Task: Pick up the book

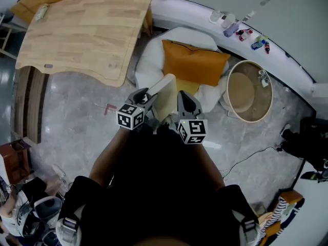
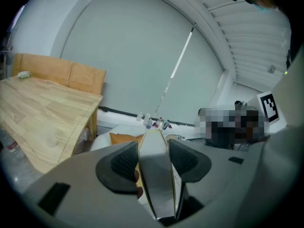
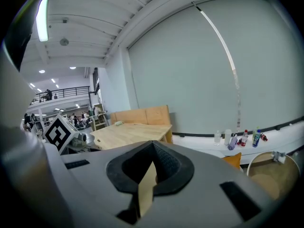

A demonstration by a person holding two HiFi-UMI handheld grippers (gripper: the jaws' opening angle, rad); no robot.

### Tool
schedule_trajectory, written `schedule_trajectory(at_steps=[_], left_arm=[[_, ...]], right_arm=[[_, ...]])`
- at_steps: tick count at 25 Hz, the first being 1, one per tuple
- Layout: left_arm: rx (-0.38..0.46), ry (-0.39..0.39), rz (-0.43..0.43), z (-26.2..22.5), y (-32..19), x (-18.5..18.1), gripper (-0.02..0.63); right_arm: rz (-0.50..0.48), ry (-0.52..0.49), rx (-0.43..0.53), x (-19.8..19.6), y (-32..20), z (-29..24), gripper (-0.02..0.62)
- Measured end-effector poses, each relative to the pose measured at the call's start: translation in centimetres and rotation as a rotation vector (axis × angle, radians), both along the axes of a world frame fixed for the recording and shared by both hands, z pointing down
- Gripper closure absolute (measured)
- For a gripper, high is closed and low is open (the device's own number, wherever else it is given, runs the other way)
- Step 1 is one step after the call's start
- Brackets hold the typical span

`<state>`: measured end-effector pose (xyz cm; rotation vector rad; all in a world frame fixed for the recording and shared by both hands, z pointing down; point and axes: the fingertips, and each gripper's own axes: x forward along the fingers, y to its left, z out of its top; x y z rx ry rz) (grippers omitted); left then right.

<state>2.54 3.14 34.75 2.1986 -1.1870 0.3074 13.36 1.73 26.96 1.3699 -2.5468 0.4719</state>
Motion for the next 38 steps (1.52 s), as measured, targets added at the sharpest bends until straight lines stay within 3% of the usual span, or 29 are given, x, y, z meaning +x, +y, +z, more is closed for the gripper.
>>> schedule_trajectory(at_steps=[13, 38], left_arm=[[0.115, 0.026, -0.034, -4.8, 1.6, -4.1, 0.390], [0.143, 0.034, -0.009, -5.4, 3.9, -5.6, 0.390]], right_arm=[[-0.011, 0.031, 0.072, -4.1, 1.5, -2.6, 0.594], [-0.029, 0.046, 0.092, -6.3, 3.0, -2.8, 0.594]])
